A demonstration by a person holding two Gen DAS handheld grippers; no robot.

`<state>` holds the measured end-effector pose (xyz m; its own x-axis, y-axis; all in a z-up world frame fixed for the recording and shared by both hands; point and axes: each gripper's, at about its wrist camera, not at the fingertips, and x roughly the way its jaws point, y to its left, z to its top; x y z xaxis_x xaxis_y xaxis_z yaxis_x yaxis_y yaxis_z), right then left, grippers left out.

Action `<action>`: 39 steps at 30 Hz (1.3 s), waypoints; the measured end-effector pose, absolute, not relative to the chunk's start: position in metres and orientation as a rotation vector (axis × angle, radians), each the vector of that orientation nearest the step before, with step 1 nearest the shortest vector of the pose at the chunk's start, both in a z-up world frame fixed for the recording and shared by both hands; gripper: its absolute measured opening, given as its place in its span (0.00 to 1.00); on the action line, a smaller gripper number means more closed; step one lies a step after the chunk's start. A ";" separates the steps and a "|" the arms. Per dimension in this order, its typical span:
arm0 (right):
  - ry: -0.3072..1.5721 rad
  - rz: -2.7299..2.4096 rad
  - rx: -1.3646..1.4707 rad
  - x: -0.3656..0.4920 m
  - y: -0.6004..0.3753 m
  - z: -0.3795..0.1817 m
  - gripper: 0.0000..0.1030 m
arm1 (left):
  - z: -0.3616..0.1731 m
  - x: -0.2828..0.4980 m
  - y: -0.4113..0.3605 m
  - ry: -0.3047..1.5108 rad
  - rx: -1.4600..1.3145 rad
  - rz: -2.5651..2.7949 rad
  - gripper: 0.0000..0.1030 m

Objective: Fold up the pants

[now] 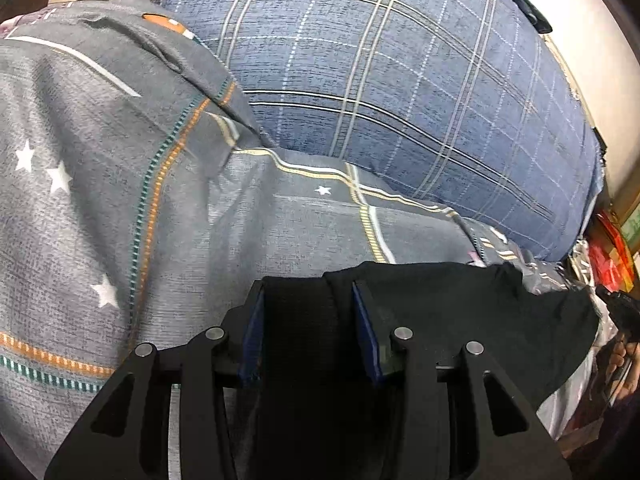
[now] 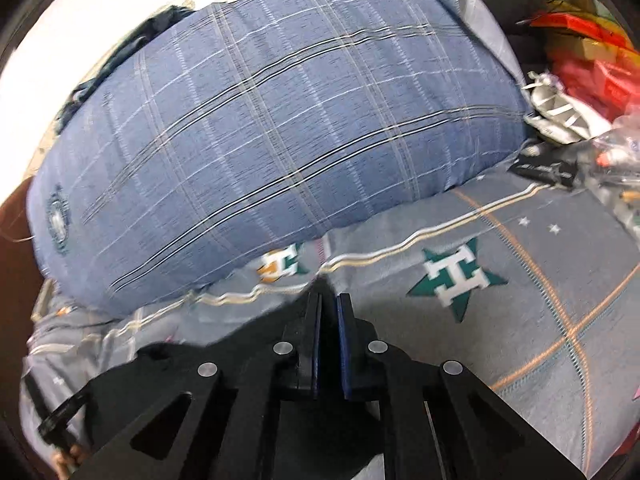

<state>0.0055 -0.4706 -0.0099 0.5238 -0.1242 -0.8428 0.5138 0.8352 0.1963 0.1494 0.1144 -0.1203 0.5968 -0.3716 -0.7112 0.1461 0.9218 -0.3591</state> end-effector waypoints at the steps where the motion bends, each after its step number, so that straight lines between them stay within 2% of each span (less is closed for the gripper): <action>1: 0.950 -0.406 0.485 0.002 -0.476 -0.012 0.00 | -0.121 0.150 0.116 0.888 -0.287 -0.306 0.39; 5: 1.009 -0.386 0.533 -0.007 -0.482 -0.029 0.00 | -0.124 0.154 0.117 0.903 -0.305 -0.304 0.39; 6: 1.041 -0.379 0.526 -0.010 -0.482 -0.033 0.05 | -0.124 0.154 0.116 0.901 -0.304 -0.303 0.39; 8: 1.089 -0.365 0.528 -0.017 -0.477 -0.041 0.07 | -0.121 0.153 0.115 0.888 -0.294 -0.300 0.39; 9: 1.108 -0.355 0.534 -0.022 -0.474 -0.043 0.15 | -0.120 0.152 0.115 0.881 -0.289 -0.295 0.39; 10: 1.136 -0.345 0.543 -0.027 -0.470 -0.047 0.35 | -0.119 0.152 0.115 0.876 -0.287 -0.291 0.39; 12: 1.156 -0.345 0.569 -0.039 -0.466 -0.053 0.56 | -0.119 0.152 0.116 0.876 -0.290 -0.288 0.39; 17: 1.166 -0.213 0.704 -0.076 -0.449 -0.068 0.55 | -0.122 0.153 0.115 0.885 -0.293 -0.285 0.39; 20: 1.209 -0.223 0.666 -0.086 -0.438 -0.084 0.43 | -0.123 0.152 0.116 0.888 -0.295 -0.287 0.39; 21: 1.225 -0.229 0.652 -0.088 -0.436 -0.091 0.34 | -0.123 0.152 0.116 0.889 -0.296 -0.289 0.39; 22: 1.229 -0.225 0.656 -0.089 -0.434 -0.096 0.30 | -0.124 0.152 0.117 0.890 -0.298 -0.289 0.39; 28: 1.165 -0.222 0.599 -0.082 -0.434 -0.094 0.29 | -0.127 0.153 0.117 0.904 -0.304 -0.285 0.39; 30: 1.102 -0.219 0.681 -0.081 -0.444 -0.098 0.33 | -0.127 0.153 0.117 0.906 -0.302 -0.285 0.39; 33: 1.029 -0.220 0.828 -0.082 -0.457 -0.106 0.33 | -0.128 0.154 0.117 0.912 -0.301 -0.285 0.39; 35: 1.039 -0.243 0.808 -0.084 -0.459 -0.105 0.20 | -0.129 0.156 0.117 0.918 -0.304 -0.287 0.40; 36: 1.047 -0.261 0.788 -0.085 -0.459 -0.104 0.07 | -0.129 0.156 0.118 0.921 -0.308 -0.288 0.40; 39: 1.019 -0.283 0.751 -0.092 -0.456 -0.091 0.06 | -0.129 0.156 0.119 0.924 -0.316 -0.291 0.40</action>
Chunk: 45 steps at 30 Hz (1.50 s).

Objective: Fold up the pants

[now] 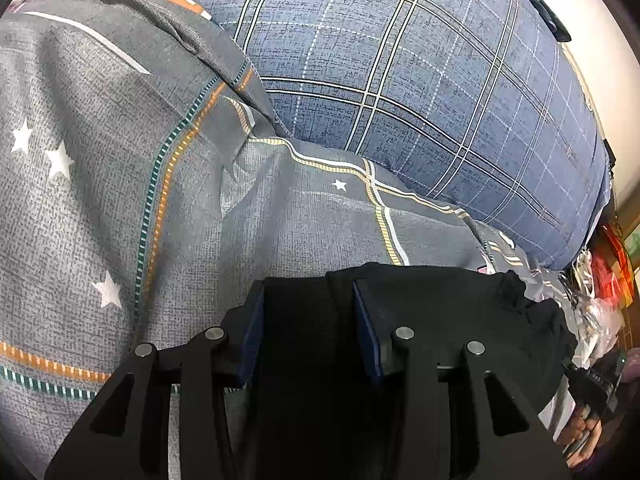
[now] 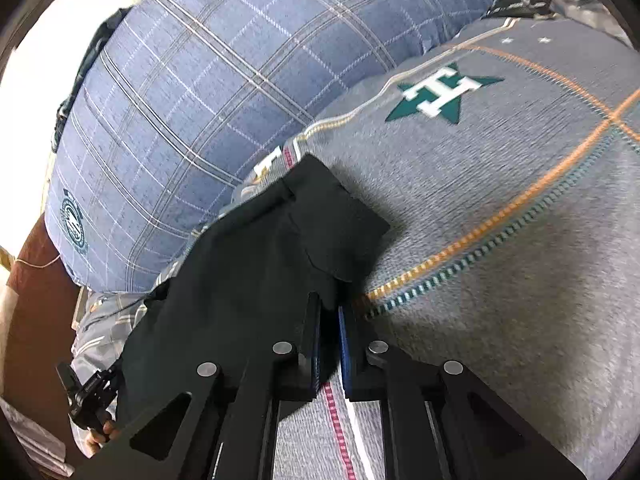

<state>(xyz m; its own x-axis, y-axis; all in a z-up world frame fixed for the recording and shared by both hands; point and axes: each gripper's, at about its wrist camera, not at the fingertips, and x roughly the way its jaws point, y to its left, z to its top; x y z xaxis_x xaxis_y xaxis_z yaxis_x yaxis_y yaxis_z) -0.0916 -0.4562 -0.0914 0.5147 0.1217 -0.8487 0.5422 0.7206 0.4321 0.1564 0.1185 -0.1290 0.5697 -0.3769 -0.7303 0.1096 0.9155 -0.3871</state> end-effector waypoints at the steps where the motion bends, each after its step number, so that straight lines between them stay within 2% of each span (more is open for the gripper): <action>1: 1.017 -0.295 0.720 -0.094 -0.452 -0.085 0.06 | -0.129 0.156 0.119 0.925 -0.316 -0.292 0.40; 5: 1.014 -0.334 0.615 -0.100 -0.442 -0.065 0.05 | -0.127 0.152 0.122 0.937 -0.328 -0.298 0.40; 8: 1.071 -0.369 0.580 -0.099 -0.445 -0.072 0.04 | -0.127 0.152 0.120 0.947 -0.315 -0.289 0.40; 10: 1.131 -0.379 0.633 -0.098 -0.451 -0.090 0.04 | -0.127 0.151 0.121 0.959 -0.311 -0.275 0.44; 12: 1.107 -0.388 0.627 -0.097 -0.450 -0.087 0.05 | -0.125 0.150 0.125 0.965 -0.323 -0.261 0.51; 15: 1.131 -0.416 0.618 -0.096 -0.448 -0.081 0.21 | -0.116 0.143 0.130 0.943 -0.290 -0.215 0.51; 19: 1.082 -0.422 0.582 -0.102 -0.446 -0.056 0.23 | -0.097 0.127 0.130 0.876 -0.207 -0.174 0.51; 22: 1.038 -0.394 0.551 -0.100 -0.437 -0.037 0.31 | -0.086 0.113 0.127 0.836 -0.162 -0.163 0.57; 26: 0.996 -0.314 0.552 -0.094 -0.420 -0.028 0.32 | -0.072 0.095 0.117 0.767 -0.124 -0.190 0.73; 29: 0.968 -0.236 0.566 -0.090 -0.404 -0.028 0.33 | -0.068 0.087 0.100 0.753 -0.088 -0.247 0.74; 33: 0.934 -0.197 0.525 -0.097 -0.389 -0.035 0.42 | -0.069 0.077 0.070 0.749 -0.003 -0.279 0.75; 45: 0.924 -0.239 0.585 -0.110 -0.411 -0.063 0.45 | -0.083 0.067 0.027 0.775 0.185 -0.190 0.78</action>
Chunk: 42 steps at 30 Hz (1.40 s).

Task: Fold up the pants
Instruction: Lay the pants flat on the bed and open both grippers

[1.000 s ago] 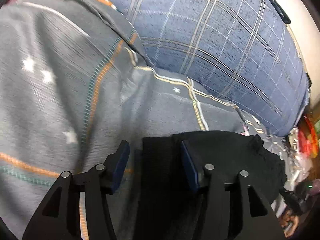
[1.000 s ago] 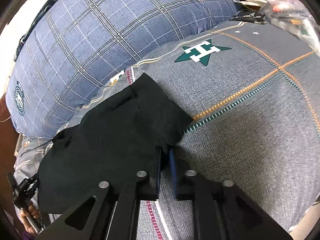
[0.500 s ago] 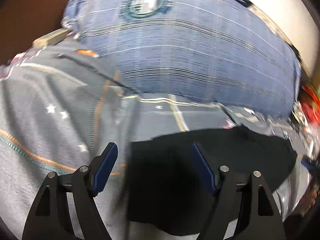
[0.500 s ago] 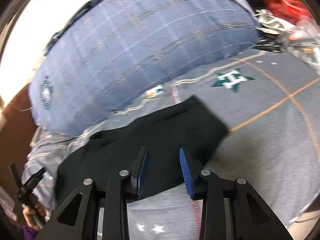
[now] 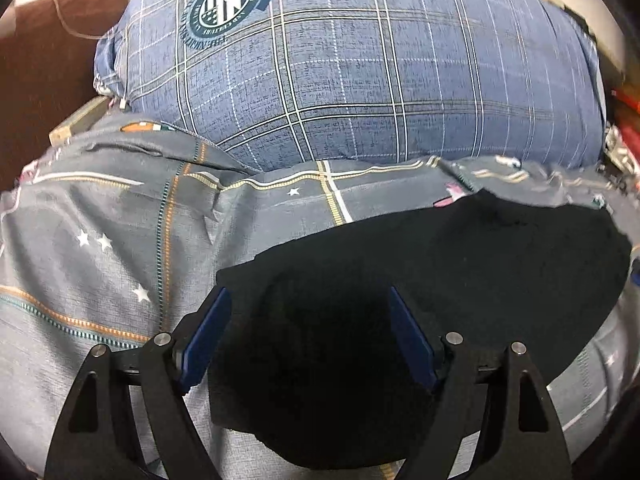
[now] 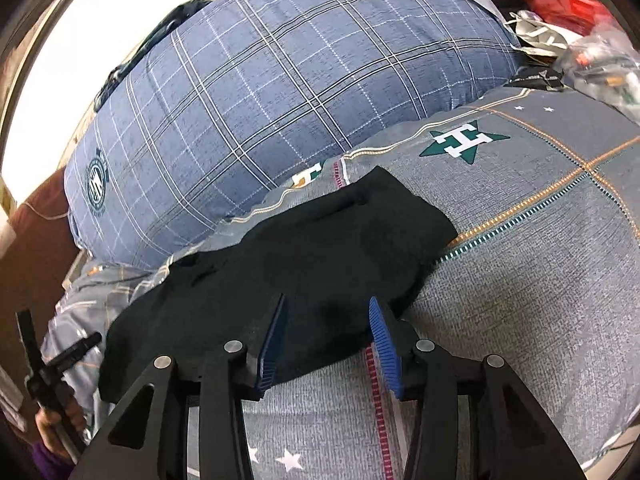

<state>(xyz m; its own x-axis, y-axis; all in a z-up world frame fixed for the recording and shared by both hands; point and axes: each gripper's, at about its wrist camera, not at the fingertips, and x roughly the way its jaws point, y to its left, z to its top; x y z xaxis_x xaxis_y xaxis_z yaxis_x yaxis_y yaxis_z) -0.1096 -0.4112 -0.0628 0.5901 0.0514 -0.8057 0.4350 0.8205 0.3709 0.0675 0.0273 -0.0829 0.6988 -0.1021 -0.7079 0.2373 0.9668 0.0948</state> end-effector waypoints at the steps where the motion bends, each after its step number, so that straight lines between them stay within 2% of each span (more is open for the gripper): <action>1: 0.929 -0.238 0.589 -0.108 -0.411 -0.065 0.45 | -0.084 0.068 0.026 0.779 0.186 -0.193 0.78; 23: 0.998 -0.194 0.528 -0.090 -0.386 -0.081 0.45 | -0.107 0.076 0.019 0.794 0.210 -0.178 0.78; 42: 0.974 -0.156 0.488 -0.088 -0.374 -0.074 0.48 | -0.110 0.054 0.008 0.813 0.211 -0.153 0.78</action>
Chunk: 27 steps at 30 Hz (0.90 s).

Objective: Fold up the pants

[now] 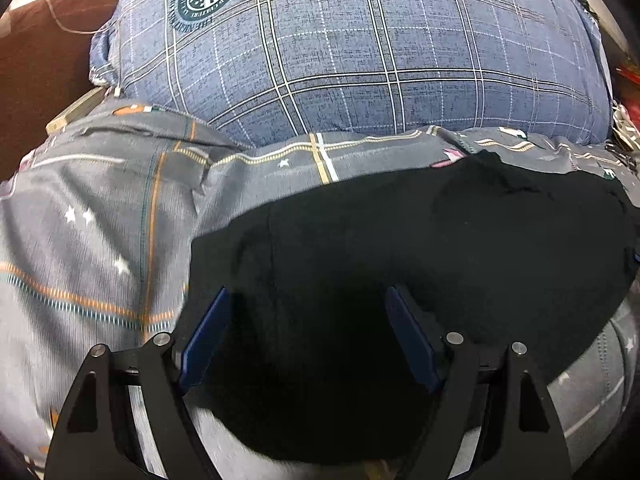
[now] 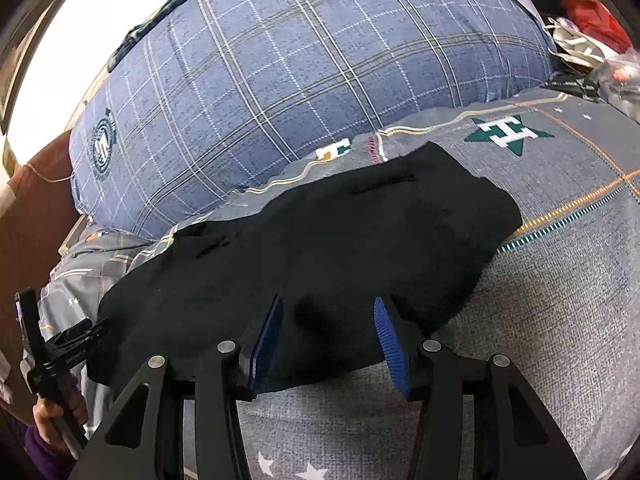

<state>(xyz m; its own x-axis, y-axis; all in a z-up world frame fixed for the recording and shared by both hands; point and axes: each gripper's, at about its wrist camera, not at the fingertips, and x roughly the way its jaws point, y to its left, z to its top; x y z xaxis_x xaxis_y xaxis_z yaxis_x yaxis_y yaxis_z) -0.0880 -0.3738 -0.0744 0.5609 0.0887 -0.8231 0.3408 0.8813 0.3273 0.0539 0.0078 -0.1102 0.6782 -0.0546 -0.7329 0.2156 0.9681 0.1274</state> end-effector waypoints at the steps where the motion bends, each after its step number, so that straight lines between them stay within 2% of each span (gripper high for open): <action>1: 0.967 -0.153 0.487 -0.088 -0.373 -0.072 0.48 | -0.109 0.047 0.006 0.814 0.205 -0.151 0.78; 8: 0.921 -0.162 0.520 -0.098 -0.385 -0.061 0.48 | -0.108 0.008 -0.013 0.857 0.177 -0.197 0.78; 14: 0.871 -0.190 0.620 -0.113 -0.412 -0.055 0.48 | -0.084 -0.006 -0.036 0.850 0.182 -0.244 0.78; 21: 0.863 -0.276 0.591 -0.129 -0.428 -0.049 0.48 | -0.056 -0.021 -0.083 0.792 0.255 -0.310 0.78; 27: 0.884 -0.377 0.450 -0.129 -0.422 -0.043 0.48 | -0.044 -0.035 -0.113 0.760 0.313 -0.355 0.78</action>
<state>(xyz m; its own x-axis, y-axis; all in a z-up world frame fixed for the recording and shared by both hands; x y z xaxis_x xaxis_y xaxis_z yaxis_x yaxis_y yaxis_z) -0.1286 -0.4223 -0.0431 0.5797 -0.1288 -0.8046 0.4909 0.8433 0.2187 -0.0354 -0.1133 -0.0437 0.6714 -0.1985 -0.7140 0.4205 0.8954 0.1465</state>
